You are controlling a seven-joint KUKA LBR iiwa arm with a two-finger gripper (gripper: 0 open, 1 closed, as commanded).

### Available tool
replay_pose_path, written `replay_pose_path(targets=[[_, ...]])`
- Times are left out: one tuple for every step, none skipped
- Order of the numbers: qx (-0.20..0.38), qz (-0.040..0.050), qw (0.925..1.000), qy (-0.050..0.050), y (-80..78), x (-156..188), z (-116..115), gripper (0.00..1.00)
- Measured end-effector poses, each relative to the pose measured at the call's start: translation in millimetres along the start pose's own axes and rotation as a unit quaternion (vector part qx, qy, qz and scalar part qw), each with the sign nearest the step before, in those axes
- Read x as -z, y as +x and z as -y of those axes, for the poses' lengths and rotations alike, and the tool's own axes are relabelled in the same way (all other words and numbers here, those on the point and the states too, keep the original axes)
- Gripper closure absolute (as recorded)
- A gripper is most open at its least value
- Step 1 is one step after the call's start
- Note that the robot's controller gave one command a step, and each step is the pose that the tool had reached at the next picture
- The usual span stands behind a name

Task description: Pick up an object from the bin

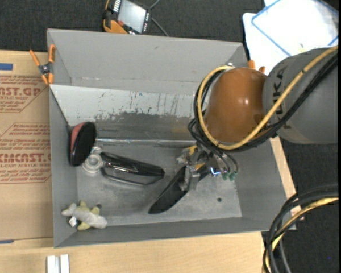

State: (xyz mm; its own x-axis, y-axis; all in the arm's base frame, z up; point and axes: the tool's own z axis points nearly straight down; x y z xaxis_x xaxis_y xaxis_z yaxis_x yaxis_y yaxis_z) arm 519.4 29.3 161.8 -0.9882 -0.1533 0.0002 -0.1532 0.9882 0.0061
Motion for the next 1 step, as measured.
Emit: replay_pose_path(targets=[[-0.011, -0.0021, 0.9999, 0.0, 17.6, 26.8, 18.0, 1.0]])
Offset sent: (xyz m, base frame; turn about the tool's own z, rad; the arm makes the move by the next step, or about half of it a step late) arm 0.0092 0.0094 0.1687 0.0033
